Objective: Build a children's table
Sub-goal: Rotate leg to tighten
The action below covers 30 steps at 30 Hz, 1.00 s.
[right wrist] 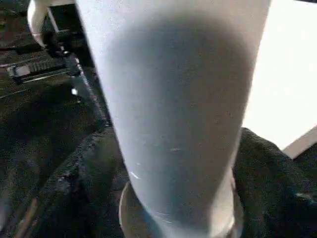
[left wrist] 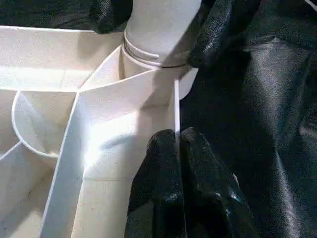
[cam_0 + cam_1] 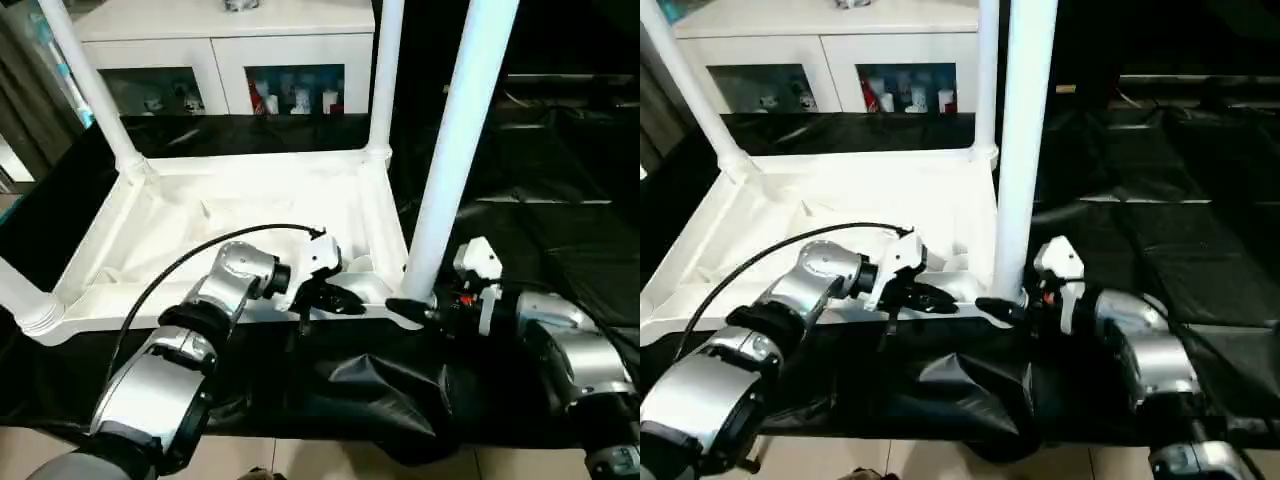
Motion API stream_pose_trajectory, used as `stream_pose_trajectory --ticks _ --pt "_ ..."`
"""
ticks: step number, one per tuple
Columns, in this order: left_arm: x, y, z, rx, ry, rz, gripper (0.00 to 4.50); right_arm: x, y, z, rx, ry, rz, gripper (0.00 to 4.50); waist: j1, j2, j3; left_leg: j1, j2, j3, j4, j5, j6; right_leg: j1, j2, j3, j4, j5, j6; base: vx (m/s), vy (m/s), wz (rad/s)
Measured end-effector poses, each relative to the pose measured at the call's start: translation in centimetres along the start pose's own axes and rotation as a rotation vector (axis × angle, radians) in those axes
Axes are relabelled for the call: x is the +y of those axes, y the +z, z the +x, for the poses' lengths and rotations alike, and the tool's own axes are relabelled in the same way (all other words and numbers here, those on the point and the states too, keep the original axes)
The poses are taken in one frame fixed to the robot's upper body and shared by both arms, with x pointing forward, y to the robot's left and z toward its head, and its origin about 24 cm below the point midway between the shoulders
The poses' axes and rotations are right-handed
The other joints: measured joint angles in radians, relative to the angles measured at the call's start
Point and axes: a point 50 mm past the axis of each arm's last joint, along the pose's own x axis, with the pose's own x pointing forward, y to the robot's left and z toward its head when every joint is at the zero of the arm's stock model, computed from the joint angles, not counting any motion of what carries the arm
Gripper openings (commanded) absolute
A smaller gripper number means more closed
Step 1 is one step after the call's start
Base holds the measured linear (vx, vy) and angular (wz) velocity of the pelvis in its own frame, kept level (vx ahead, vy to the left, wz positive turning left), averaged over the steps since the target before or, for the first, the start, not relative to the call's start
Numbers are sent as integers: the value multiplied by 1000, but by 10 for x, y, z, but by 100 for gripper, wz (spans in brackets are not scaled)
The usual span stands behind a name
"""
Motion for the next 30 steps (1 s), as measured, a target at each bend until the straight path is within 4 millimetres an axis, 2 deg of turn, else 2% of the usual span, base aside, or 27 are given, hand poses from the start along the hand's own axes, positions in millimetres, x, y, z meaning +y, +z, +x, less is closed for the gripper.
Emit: stream_pose_trajectory --ticks 3,5,12,19,24,29,30 --pt "0 -1 -1 1 -7 -1 0 0 0 0 2 3 5 306 0 0 0 0 0 0 0 0 0 0 0 0 0 0 0 0 0 0" --pt "-1 -1 -1 1 -8 -2 0 0 0 0 2 5 7 271 2 0 0 0 0 0 1 0 0 0 0 0 0 0 0 0 0 0" --pt "-1 0 2 -4 -5 -2 0 0 0 -1 1 -10 7 238 3 0 -1 0 0 0 1 0 0 0 0 0 0 0 0 0 0 0" --pt "10 8 24 -18 224 -62 0 -12 -2 15 -79 -382 34 220 -17 -2 -1 4 -2 1 4 0 -1 4 0 3 0 2 -3 0 0 0" --pt "14 19 46 -22 378 -110 0 -19 -1 36 -132 -684 141 202 -34 -3 -2 7 -2 0 3 0 -1 7 0 4 -1 -1 2 0 0 0" --pt "14 21 51 -26 410 -117 0 -20 1 44 -126 -762 126 202 -38 -3 -3 8 -3 0 2 0 -1 7 0 4 -1 0 0 0 0 0" --pt "15 20 51 -26 408 -118 0 -20 2 44 -134 -761 119 235 -38 -4 -3 8 -3 -1 1 0 -1 7 0 4 -1 0 0 0 0 0"
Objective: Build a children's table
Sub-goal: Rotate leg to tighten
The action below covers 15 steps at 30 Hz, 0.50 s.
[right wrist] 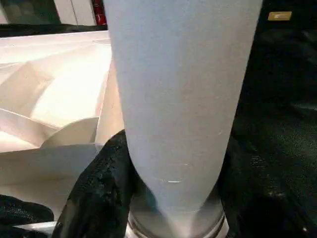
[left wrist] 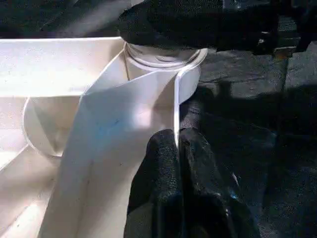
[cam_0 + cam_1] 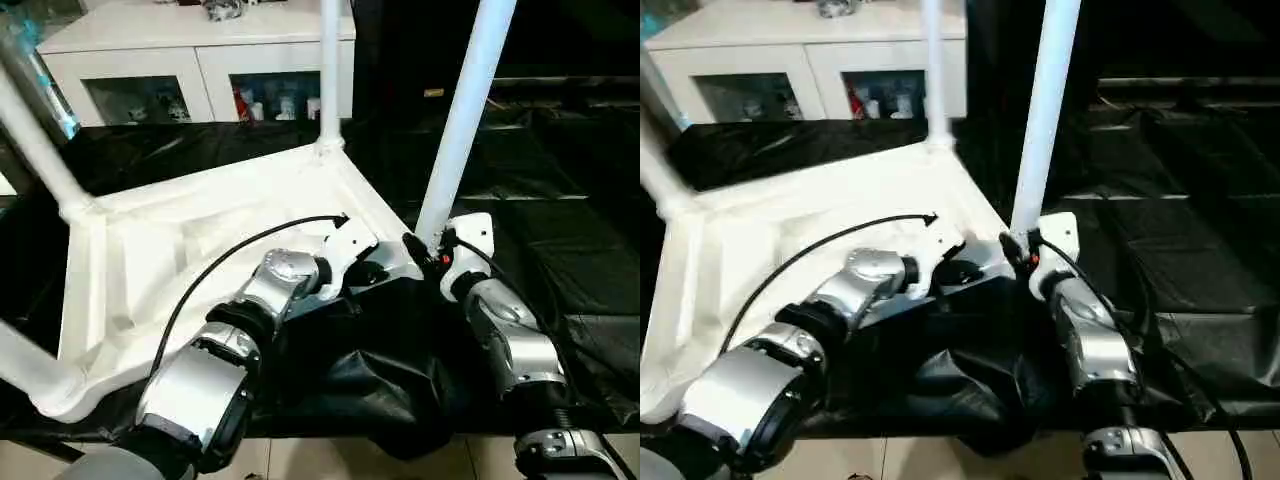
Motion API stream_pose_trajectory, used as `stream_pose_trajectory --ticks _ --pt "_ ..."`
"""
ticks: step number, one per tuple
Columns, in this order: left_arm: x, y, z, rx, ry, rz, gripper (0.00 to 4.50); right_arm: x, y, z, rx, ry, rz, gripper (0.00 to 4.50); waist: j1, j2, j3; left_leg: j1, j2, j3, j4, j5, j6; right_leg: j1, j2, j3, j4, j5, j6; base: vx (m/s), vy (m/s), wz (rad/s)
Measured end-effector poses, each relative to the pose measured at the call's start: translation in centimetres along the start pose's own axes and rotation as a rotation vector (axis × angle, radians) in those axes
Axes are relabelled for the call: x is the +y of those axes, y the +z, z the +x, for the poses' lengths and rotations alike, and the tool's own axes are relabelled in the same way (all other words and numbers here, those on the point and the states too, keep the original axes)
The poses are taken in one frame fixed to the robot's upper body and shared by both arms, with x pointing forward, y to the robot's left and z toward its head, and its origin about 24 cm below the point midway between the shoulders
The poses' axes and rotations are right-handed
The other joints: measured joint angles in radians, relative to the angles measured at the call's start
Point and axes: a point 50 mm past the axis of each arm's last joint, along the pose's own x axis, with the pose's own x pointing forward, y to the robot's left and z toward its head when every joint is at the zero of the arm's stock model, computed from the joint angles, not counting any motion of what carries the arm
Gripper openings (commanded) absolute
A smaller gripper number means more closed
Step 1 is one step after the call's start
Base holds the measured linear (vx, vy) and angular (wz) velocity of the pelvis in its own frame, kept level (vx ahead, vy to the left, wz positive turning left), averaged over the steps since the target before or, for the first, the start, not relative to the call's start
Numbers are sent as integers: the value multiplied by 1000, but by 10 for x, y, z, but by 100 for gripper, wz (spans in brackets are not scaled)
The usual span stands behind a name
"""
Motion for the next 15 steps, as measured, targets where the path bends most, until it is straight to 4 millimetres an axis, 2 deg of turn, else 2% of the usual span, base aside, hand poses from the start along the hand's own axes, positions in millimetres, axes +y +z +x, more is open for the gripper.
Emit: stream_pose_trajectory --ticks 2,6,8,15 --pt "0 0 -1 1 -8 -1 0 0 0 0 -9 9 -2 268 -2 -2 1 0 0 0 0 0 0 -1 0 0 0 0 0 0 0 0" --pt "5 -3 -8 4 -39 12 0 1 0 -1 -4 79 -28 289 -9 -4 1 -1 0 0 -1 0 0 -2 1 0 0 1 -1 0 0 0" --pt "7 -5 -14 0 -77 26 0 -5 0 -5 13 136 -68 289 -9 -4 1 -2 0 0 -2 0 0 -3 0 0 0 1 -2 0 0 0" --pt "6 -10 -28 -5 -233 69 0 -20 0 -29 43 362 -117 289 19 -2 1 -4 2 1 -4 1 1 -5 1 -2 0 0 -1 0 0 0"
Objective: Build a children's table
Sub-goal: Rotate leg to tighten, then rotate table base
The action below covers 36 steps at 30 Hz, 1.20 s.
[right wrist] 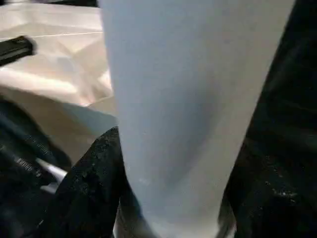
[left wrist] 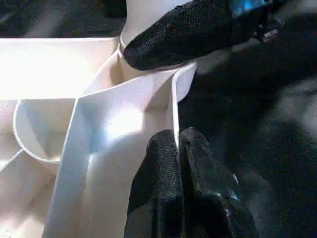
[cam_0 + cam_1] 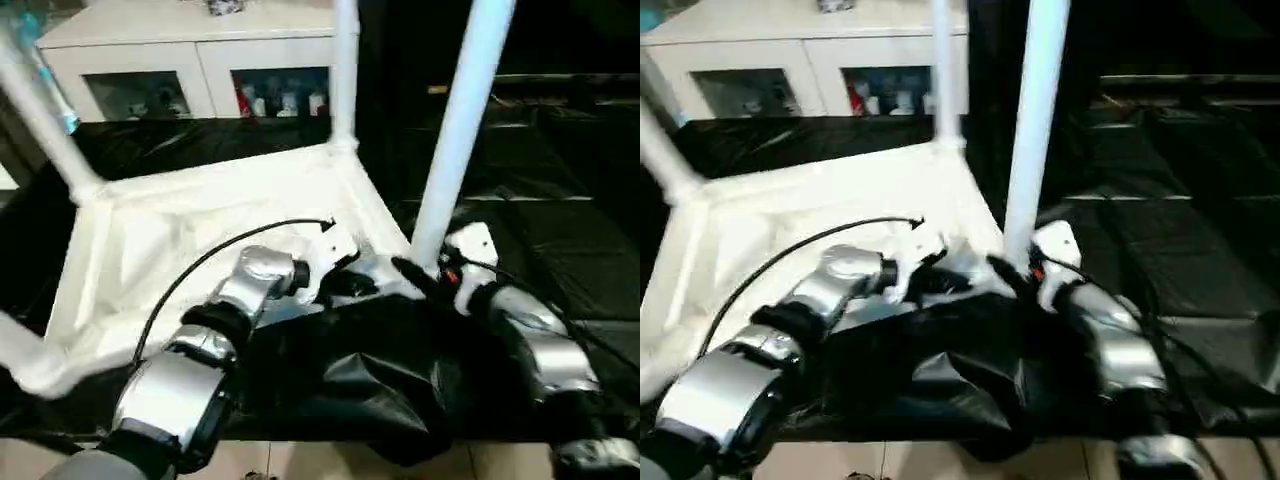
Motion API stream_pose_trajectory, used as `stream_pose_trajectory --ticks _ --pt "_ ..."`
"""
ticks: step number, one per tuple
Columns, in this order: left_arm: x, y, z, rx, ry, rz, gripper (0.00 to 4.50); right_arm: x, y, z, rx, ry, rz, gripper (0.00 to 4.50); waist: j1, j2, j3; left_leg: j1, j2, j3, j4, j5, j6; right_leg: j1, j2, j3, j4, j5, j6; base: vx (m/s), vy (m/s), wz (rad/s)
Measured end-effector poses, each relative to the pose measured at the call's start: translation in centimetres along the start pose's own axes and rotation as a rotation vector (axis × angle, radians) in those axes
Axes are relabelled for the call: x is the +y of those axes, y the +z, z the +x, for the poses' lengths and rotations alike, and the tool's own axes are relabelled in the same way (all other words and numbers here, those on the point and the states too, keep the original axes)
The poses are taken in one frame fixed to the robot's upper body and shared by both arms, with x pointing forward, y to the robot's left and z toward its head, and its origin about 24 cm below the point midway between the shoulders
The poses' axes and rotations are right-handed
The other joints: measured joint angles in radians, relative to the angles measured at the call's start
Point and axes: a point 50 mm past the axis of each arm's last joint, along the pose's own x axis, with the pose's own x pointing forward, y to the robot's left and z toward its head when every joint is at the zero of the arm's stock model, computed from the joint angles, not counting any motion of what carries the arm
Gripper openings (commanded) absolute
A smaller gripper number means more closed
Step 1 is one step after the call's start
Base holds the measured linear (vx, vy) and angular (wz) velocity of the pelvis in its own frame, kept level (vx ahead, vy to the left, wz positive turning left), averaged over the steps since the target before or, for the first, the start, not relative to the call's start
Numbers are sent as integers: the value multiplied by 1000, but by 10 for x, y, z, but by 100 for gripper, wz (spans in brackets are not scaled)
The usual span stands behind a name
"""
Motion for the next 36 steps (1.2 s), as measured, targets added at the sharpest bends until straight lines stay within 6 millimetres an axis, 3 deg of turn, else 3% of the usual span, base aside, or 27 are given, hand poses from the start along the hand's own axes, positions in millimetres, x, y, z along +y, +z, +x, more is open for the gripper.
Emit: stream_pose_trajectory --ticks 4,9,12,20,21,24,28,31,36 --pt "-1 0 -2 1 -43 11 0 -6 -2 -30 33 102 -17 289 16 2 1 -2 0 0 2 0 1 0 -1 0 0 0 0 0 0 0" --pt "3 -5 -13 14 -31 18 0 -21 -12 -75 151 170 -40 289 11 1 2 -1 0 0 3 -1 0 0 -1 0 1 0 0 0 0 0" --pt "3 -5 -14 14 -27 17 0 -26 -12 -88 186 199 -24 289 7 3 2 -1 0 0 3 -1 0 0 0 1 1 1 0 0 0 0" --pt "0 -1 -8 0 -38 48 0 -16 5 -87 115 278 -5 289 21 3 2 -2 0 0 3 2 4 -1 -1 0 0 0 1 0 0 0" --pt "0 -1 -8 0 -40 48 28 -14 5 -87 116 291 -1 296 21 3 2 -2 0 0 3 2 4 -1 -1 0 0 0 1 0 0 0" --pt "2 1 -12 -46 -41 -4 46 -8 2 -85 129 319 18 299 21 0 3 -3 0 0 3 2 4 -2 0 0 1 0 1 0 0 0" --pt "9 24 -19 -153 -6 20 75 4 4 -78 117 383 35 299 20 -6 5 -3 1 0 4 2 4 -2 0 0 1 0 1 0 0 0" --pt "12 22 -35 -176 47 16 107 13 5 -70 97 417 52 299 15 -17 8 -1 2 0 3 2 4 -2 1 0 2 0 1 0 0 0" --pt "-1 -11 -69 -152 125 -65 130 22 9 -50 54 447 72 299 13 -37 14 -1 4 0 2 -1 0 -4 3 0 3 0 1 0 0 0"
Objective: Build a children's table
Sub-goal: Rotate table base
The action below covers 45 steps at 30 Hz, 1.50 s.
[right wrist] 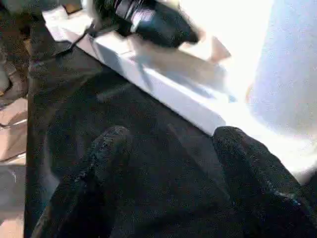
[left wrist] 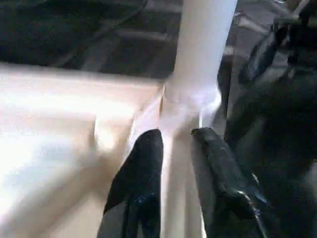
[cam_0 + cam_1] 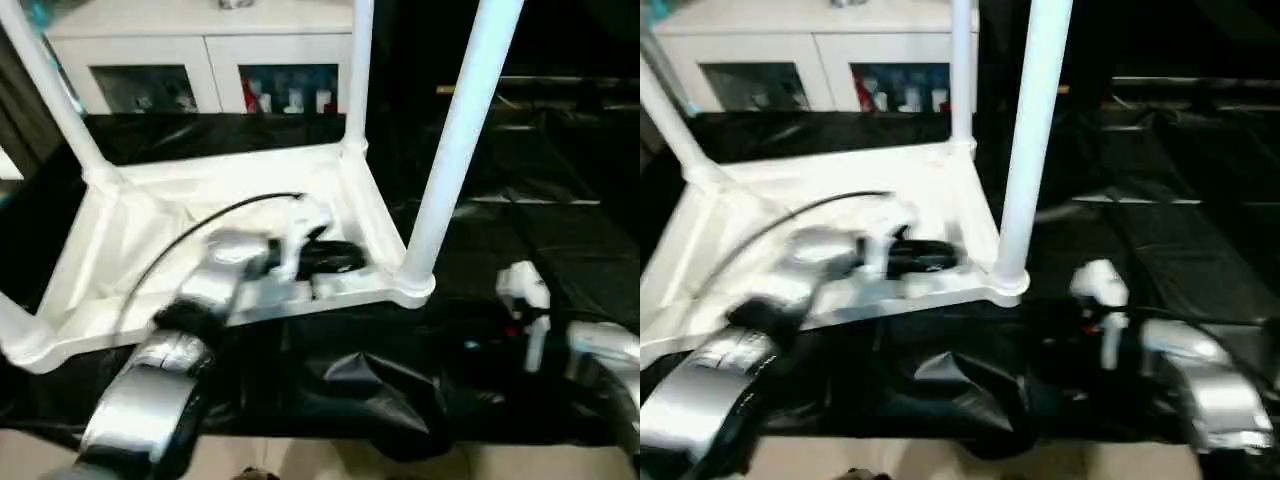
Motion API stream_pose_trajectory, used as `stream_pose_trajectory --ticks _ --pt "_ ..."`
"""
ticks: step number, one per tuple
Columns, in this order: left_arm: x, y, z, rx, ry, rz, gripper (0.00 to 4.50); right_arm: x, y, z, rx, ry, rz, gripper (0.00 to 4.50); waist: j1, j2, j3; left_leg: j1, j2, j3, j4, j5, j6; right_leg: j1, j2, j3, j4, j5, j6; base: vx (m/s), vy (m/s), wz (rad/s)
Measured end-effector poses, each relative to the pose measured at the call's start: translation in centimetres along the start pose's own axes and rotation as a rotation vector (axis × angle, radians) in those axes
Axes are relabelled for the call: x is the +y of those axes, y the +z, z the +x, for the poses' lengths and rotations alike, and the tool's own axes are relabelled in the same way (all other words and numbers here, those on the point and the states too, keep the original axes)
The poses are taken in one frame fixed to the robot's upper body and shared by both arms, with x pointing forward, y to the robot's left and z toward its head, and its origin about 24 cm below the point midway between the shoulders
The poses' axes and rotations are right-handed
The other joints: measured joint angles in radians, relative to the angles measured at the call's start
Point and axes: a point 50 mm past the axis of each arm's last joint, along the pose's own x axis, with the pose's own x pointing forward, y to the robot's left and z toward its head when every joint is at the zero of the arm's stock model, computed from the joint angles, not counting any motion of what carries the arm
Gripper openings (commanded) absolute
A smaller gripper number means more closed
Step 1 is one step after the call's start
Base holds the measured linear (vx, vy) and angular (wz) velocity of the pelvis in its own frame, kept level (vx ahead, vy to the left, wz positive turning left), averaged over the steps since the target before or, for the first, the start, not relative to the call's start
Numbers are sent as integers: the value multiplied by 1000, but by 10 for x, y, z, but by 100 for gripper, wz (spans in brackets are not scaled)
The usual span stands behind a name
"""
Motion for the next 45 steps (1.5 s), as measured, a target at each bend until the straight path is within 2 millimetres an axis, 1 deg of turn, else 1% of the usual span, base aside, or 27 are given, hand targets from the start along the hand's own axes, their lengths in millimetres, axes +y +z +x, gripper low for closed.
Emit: stream_pose_trajectory --ticks 1,2,5,7,8,9,10,11,12,16,18,19,20,21,22,23,25,26,28,29,32,34,35,36,38,41,45 --pt "-4 -8 -15 16 30 -25 147 1 2 8 -13 7 -1 299 2 -7 1 0 1 0 0 0 0 0 0 -1 1 0 1 0 0 0" --pt "-6 -11 -26 32 52 -38 158 -1 2 13 -18 0 0 299 6 -11 3 -1 1 -1 0 0 -1 0 0 -1 1 -1 1 0 0 0" --pt "-13 -18 -52 62 103 -68 174 -8 2 25 -19 -52 7 299 19 -16 3 -2 -1 1 1 0 -1 0 -1 1 0 0 0 0 0 0" --pt "-23 -23 -68 79 142 -83 184 -15 1 34 -34 -114 18 299 15 -23 3 0 -2 3 1 -1 -2 0 -2 4 0 0 0 0 0 0" --pt "-27 -26 -74 88 160 -100 203 -20 -1 35 -26 -158 22 299 17 -25 3 0 -3 3 1 0 -2 0 -2 5 0 0 0 0 0 0" --pt "-31 -28 -80 87 187 -114 203 -24 -1 38 -28 -189 25 299 15 -27 3 0 -2 3 1 0 -2 0 -1 6 0 0 0 0 0 0" --pt "-36 -30 -89 87 221 -125 214 -27 -1 43 -31 -221 21 299 10 -29 2 1 -2 4 1 0 -2 1 -1 6 0 0 -1 0 0 0" --pt "-44 -33 -102 102 268 -144 214 -33 0 51 -34 -273 21 299 1 -31 1 3 -2 4 1 0 -2 1 -1 7 0 0 -1 0 0 0" --pt "-49 -35 -108 117 287 -156 232 -37 1 52 -28 -312 16 299 -1 -32 1 3 -3 4 1 0 -3 2 -1 7 0 0 -1 0 0 0" --pt "-64 -41 -131 147 361 -206 250 -51 2 57 -3 -432 -9 299 2 -36 1 6 -2 3 1 1 -4 4 0 8 0 -3 5 0 0 0" --pt "-74 -49 -146 165 410 -247 268 -59 5 65 0 -516 -18 299 -2 -37 1 6 -3 3 1 1 -4 4 0 8 0 -3 5 0 0 0" --pt "-81 -54 -153 183 430 -269 268 -62 7 71 -1 -564 -18 299 -5 -37 0 6 -3 3 1 1 -4 4 0 8 0 -3 5 0 0 0" --pt "-89 -58 -161 202 447 -296 277 -68 7 71 0 -625 -17 299 -6 -40 0 6 -3 3 1 1 -4 3 0 9 0 -3 5 0 0 0" --pt "-95 -60 -165 218 453 -313 284 -71 7 70 4 -661 -18 299 -3 -42 0 6 -3 3 1 1 -4 4 0 9 0 -3 5 0 0 0" --pt "-98 -58 -166 220 441 -309 292 -72 7 71 6 -675 -19 299 1 -44 0 6 -3 3 0 1 -4 4 0 8 0 -3 5 0 0 0" --pt "-100 -56 -165 211 432 -321 302 -72 8 75 1 -685 -18 299 0 -45 -1 6 -3 3 0 1 -4 4 1 9 0 -3 5 0 0 0" --pt "-106 -53 -170 218 409 -355 318 -71 8 82 -7 -697 -16 299 -5 -47 -1 6 -2 3 0 1 -4 4 1 9 1 -3 5 0 0 0" --pt "-110 -52 -172 226 389 -370 335 -71 9 83 -9 -700 -16 299 -7 -47 -1 6 -2 3 0 1 -4 3 1 9 1 -3 5 0 0 0" --pt "-119 -52 -179 252 343 -408 343 -72 10 88 -17 -700 -16 299 -14 -49 -1 6 -2 3 0 1 -5 3 1 9 4 -3 5 0 0 0" --pt "-121 -51 -183 255 327 -420 352 -73 9 88 -18 -702 -18 299 -18 -48 -1 6 -2 3 0 1 -5 2 1 9 4 -3 5 0 0 0" --pt "-123 -51 -196 268 352 -426 370 -75 8 88 -11 -716 -31 299 -15 -49 -2 6 -2 1 1 1 -5 2 2 8 6 -4 7 0 0 0" --pt "-122 -52 -211 301 387 -417 375 -76 8 85 -12 -732 -35 299 -14 -49 -1 6 -3 0 1 1 -5 3 2 9 7 -4 7 0 0 0" --pt "-122 -52 -222 323 414 -409 399 -78 8 81 -10 -744 -38 299 -13 -49 -1 6 -3 0 2 1 -5 3 2 9 6 -4 7 0 0 0" --pt "-121 -51 -229 327 438 -401 399 -81 8 76 -7 -757 -43 299 -11 -48 -1 6 -4 0 2 1 -5 4 2 10 6 -4 7 0 0 0" --pt "-121 -49 -236 315 451 -397 418 -84 8 69 -15 -778 -47 299 -8 -49 -1 7 -4 0 3 1 -5 3 2 11 6 -4 7 0 0 0" --pt "-120 -48 -243 280 465 -406 446 -84 6 68 -22 -779 -54 299 -10 -51 -3 7 -4 0 3 1 -5 5 2 11 7 -4 7 0 0 0" --pt "-117 -46 -256 251 511 -365 446 -82 2 66 -30 -776 -52 299 -10 -54 -5 7 -4 0 4 1 -5 4 2 11 10 -5 8 0 0 0"
